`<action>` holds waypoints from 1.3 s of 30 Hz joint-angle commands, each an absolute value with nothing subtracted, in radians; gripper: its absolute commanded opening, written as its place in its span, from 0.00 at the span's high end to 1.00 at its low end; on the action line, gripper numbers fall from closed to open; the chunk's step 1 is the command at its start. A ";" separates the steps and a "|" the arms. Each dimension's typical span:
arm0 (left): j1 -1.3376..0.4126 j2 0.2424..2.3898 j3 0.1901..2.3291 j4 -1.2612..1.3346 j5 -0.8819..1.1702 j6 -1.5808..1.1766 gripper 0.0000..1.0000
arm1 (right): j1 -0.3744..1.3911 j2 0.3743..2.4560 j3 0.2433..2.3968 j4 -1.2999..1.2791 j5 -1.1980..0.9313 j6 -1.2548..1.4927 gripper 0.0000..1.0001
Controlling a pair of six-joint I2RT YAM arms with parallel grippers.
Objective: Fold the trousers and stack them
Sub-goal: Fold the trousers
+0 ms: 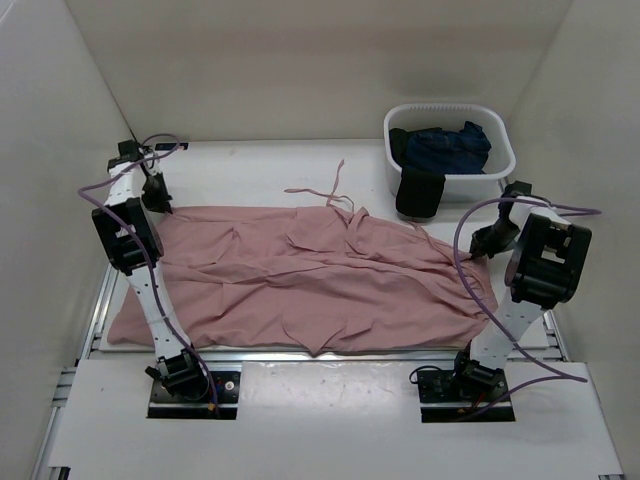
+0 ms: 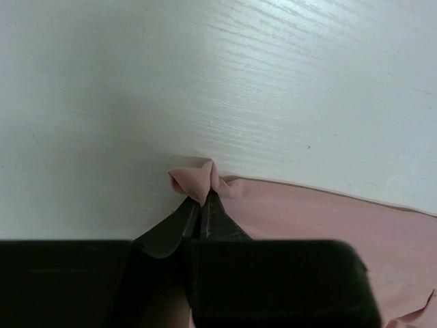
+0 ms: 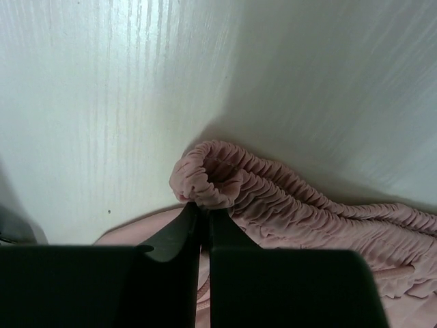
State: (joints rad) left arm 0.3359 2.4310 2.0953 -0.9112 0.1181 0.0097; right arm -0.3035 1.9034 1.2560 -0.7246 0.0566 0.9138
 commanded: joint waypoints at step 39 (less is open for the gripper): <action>0.746 1.275 1.126 -0.727 -0.150 0.000 0.86 | -0.463 0.893 0.776 -0.836 0.063 0.802 1.00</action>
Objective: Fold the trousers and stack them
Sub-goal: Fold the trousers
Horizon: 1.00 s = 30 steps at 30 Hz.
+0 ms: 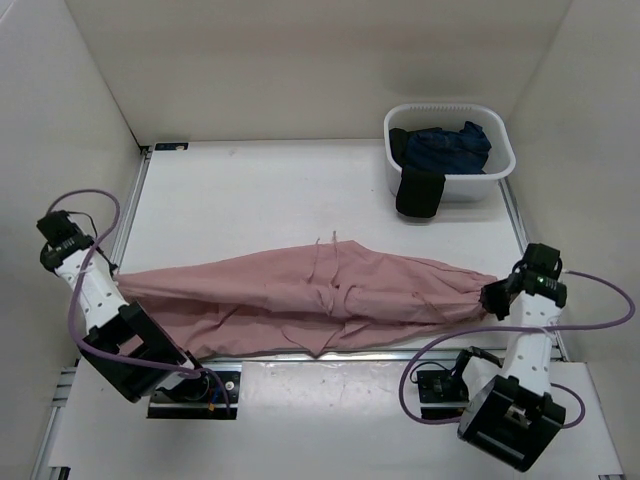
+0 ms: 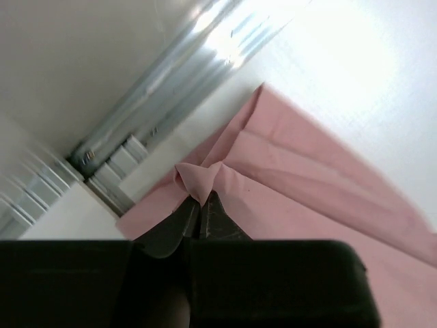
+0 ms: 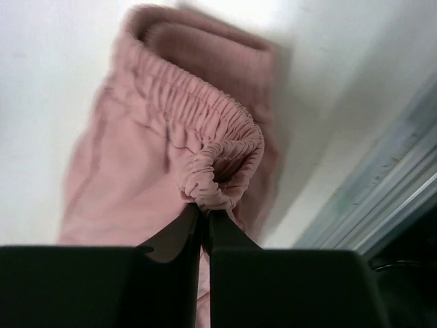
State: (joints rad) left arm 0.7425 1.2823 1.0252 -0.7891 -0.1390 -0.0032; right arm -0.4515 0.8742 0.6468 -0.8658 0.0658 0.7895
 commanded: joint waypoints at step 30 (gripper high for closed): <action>0.992 1.106 0.730 -0.617 -0.224 0.000 0.86 | -0.591 0.792 0.718 -0.995 0.345 0.822 1.00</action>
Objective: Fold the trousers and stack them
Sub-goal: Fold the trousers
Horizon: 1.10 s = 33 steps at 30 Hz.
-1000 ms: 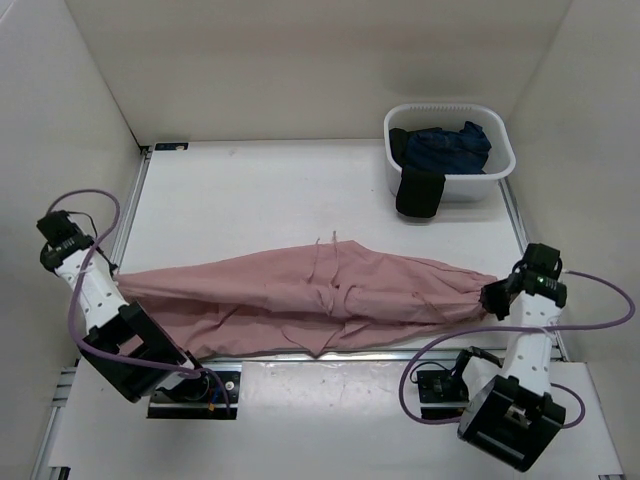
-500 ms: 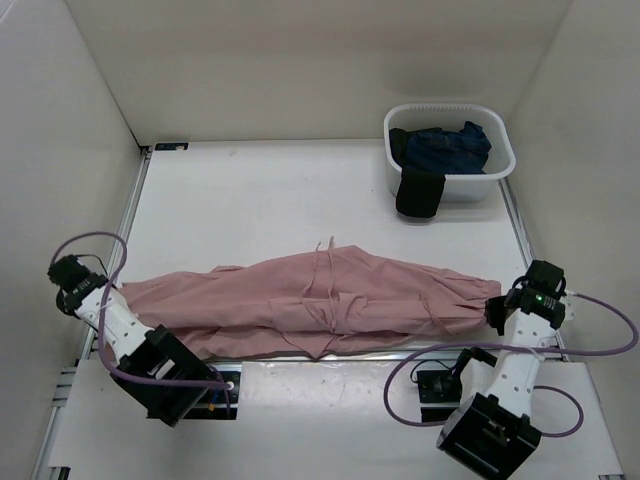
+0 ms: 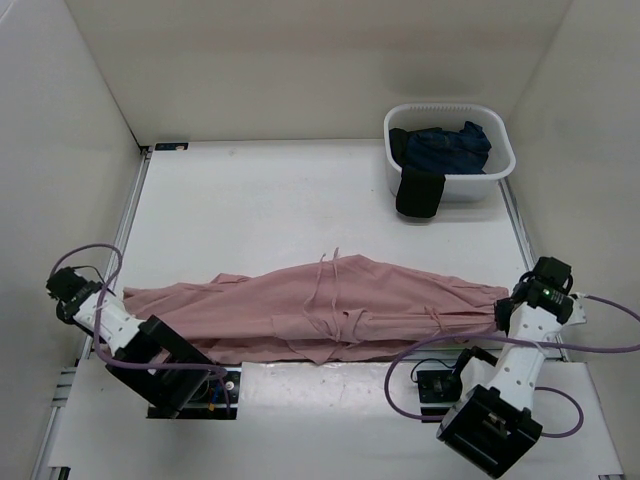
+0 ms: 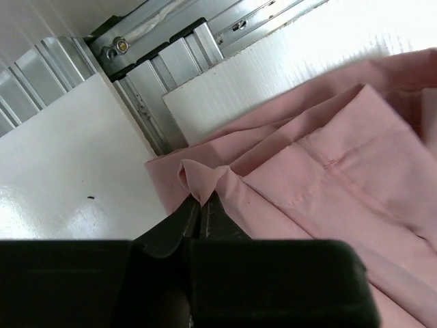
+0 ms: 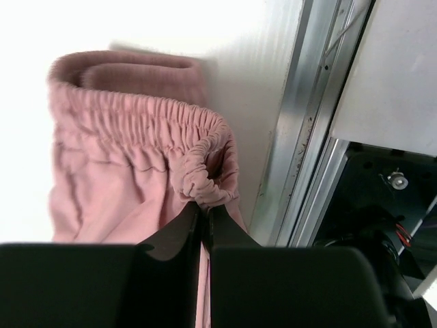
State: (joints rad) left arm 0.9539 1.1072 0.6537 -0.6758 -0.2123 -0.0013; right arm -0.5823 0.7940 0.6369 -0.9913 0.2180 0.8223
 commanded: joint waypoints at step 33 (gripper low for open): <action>0.539 1.235 0.752 -0.826 -0.098 0.000 0.34 | 0.199 0.992 0.637 -0.683 0.275 0.905 0.85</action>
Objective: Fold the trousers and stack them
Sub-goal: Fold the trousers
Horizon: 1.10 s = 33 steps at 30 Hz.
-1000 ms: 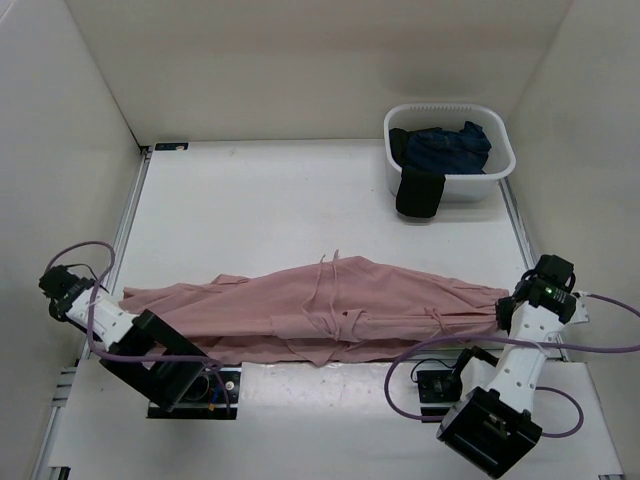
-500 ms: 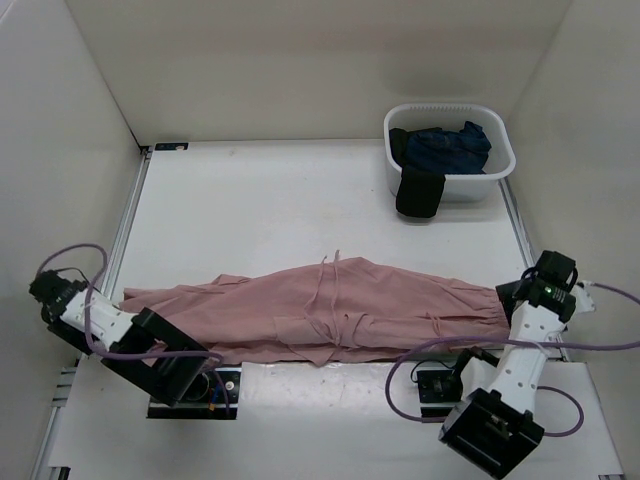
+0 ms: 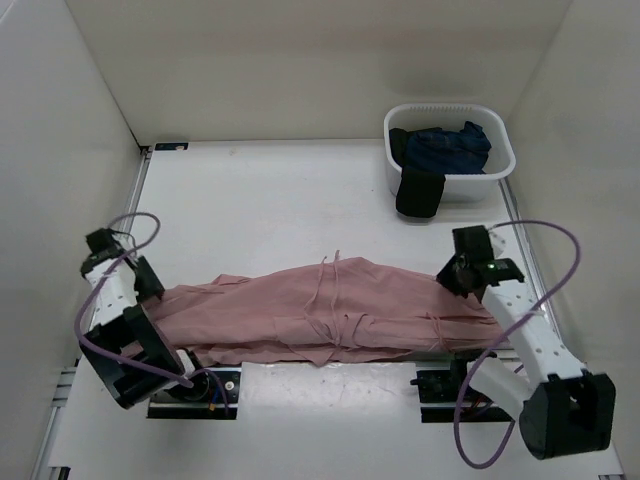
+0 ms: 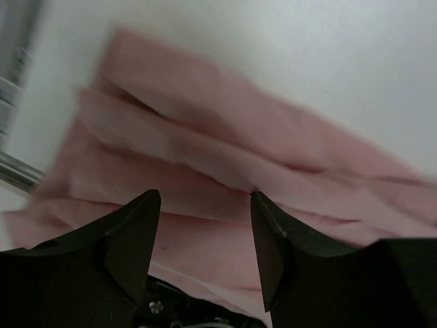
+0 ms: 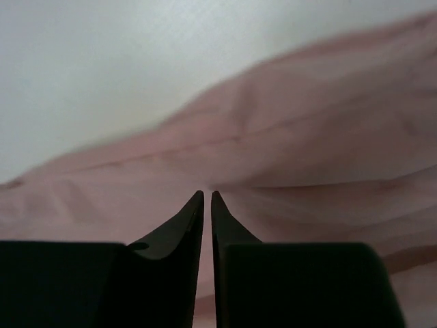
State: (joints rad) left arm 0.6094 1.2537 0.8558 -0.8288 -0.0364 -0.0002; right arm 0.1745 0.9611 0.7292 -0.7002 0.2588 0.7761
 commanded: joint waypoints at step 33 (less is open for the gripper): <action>0.333 1.572 1.092 -0.704 -0.253 0.000 0.21 | 0.538 1.449 1.170 -0.628 0.417 0.720 0.47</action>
State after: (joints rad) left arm 0.3317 1.6245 1.1316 -0.6788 -0.2203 0.0006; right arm 0.4290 1.4220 1.1221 -0.6117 0.3302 0.7681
